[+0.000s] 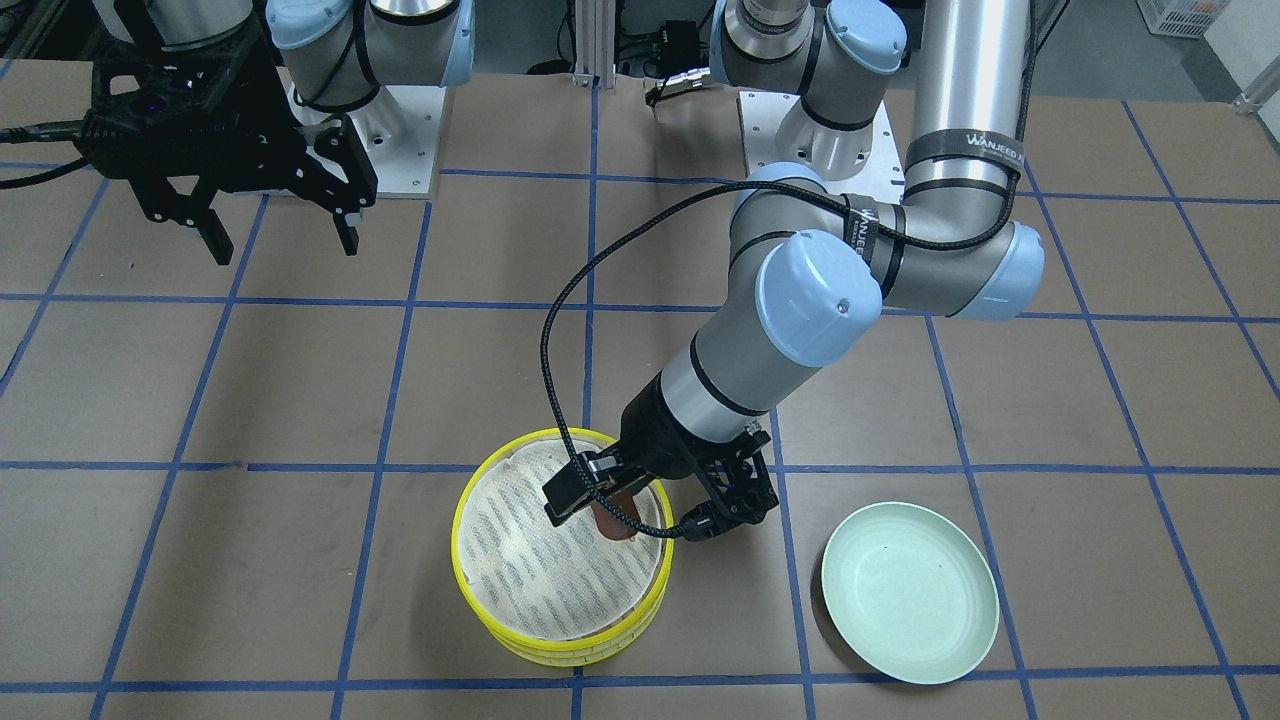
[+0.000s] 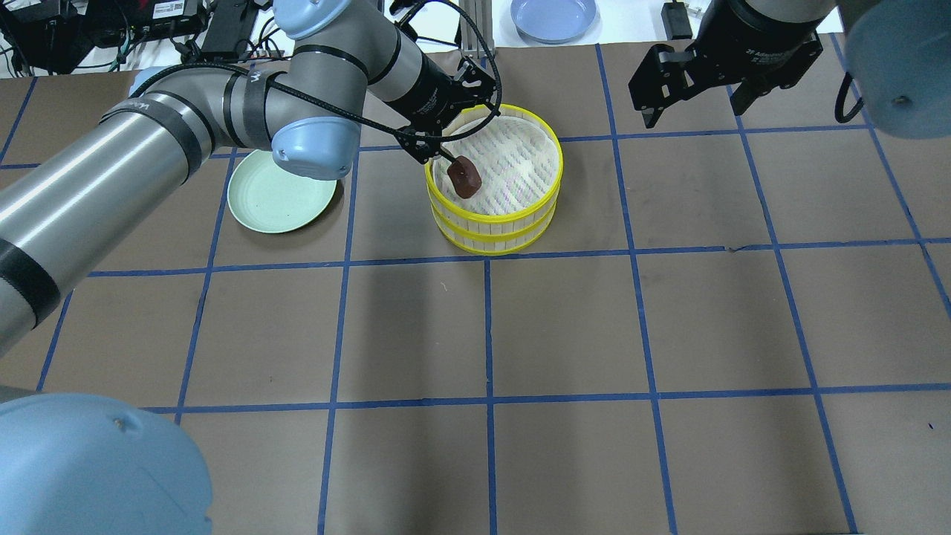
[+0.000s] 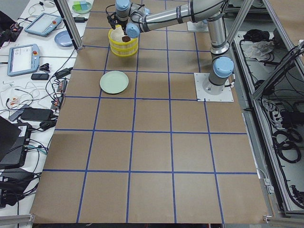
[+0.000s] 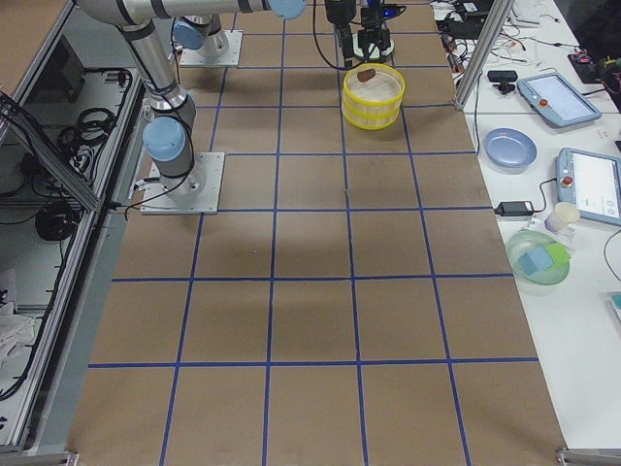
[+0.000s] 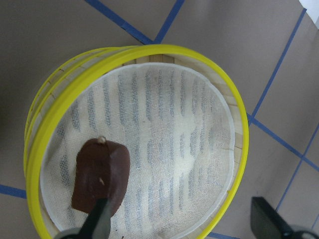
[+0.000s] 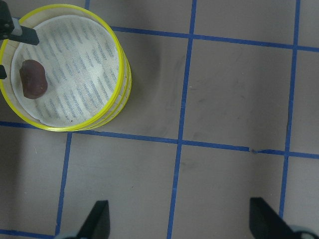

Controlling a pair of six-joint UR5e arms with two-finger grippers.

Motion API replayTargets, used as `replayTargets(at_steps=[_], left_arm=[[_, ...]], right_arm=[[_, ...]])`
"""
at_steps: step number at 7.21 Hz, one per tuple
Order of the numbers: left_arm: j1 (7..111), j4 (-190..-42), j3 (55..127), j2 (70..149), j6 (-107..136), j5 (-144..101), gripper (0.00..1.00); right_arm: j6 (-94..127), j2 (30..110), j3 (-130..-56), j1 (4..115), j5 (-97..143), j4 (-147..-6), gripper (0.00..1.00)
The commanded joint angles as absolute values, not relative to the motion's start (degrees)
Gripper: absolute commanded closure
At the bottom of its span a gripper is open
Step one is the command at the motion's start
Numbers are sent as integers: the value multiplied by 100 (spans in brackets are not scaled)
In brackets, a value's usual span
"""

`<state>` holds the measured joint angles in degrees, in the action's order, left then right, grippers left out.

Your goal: Stack buns with steamer

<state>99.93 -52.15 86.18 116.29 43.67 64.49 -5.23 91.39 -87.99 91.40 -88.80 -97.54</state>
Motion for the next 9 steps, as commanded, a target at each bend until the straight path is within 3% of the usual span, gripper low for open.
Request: replayTargets(at_steps=[1, 9], left_arm=[[9967, -5343, 8561, 11480, 4046, 6486, 1], [8571, -7995, 8437, 10012, -235, 9009, 0]], right_arm=[[-554, 9176, -8807, 9132, -8877, -9747, 0], [-571, 9158, -8824, 9123, -8895, -9721, 0]])
